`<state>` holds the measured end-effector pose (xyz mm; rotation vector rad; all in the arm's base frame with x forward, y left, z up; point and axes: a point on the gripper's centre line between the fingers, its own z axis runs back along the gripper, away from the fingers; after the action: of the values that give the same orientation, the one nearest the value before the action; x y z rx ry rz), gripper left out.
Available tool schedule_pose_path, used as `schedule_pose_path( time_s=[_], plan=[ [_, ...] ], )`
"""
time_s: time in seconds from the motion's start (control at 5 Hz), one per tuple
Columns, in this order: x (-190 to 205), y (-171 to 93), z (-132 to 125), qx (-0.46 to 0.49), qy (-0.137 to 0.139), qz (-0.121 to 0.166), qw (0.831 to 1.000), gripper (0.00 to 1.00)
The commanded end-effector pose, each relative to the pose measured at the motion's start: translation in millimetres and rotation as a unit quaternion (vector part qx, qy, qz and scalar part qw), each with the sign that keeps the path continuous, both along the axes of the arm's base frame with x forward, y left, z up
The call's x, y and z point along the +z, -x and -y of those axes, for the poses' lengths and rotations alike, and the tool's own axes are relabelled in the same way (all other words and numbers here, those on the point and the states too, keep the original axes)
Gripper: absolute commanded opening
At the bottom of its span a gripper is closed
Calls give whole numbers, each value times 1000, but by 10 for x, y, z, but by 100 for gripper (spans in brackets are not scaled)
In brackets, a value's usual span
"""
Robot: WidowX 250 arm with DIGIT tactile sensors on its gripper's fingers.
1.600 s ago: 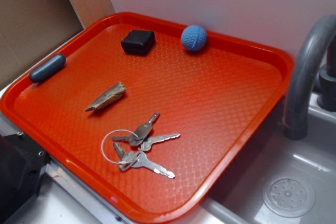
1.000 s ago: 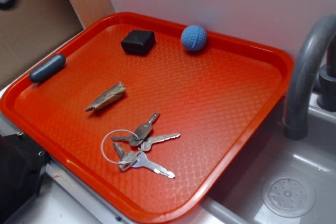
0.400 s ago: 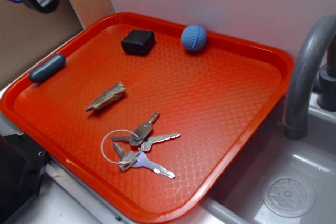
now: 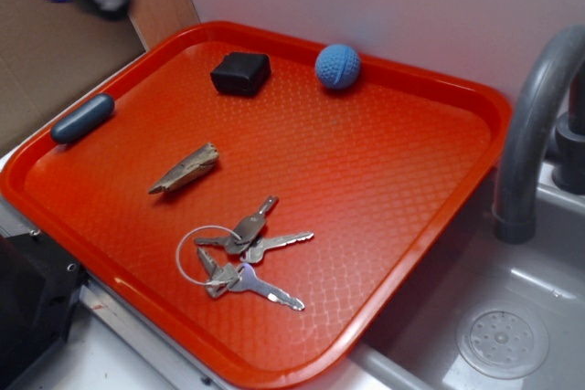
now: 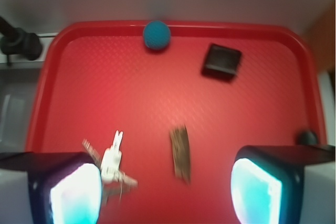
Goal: Grab the blue ball.
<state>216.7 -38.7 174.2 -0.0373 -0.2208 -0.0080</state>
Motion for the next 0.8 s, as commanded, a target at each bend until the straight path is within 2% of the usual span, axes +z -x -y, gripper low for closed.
schedule_pose_path(
  time_s=[0.0,0.2,0.4,0.6],
  plan=[
    [-299,-666,123,2,-18,55,998,100],
    [-633,-954,202,-18,-15,59,998,100],
    [-879,-1170,202,-21,-13,34,999,100],
    [-1059,-1431,178,-45,2,38,998,100]
  ],
)
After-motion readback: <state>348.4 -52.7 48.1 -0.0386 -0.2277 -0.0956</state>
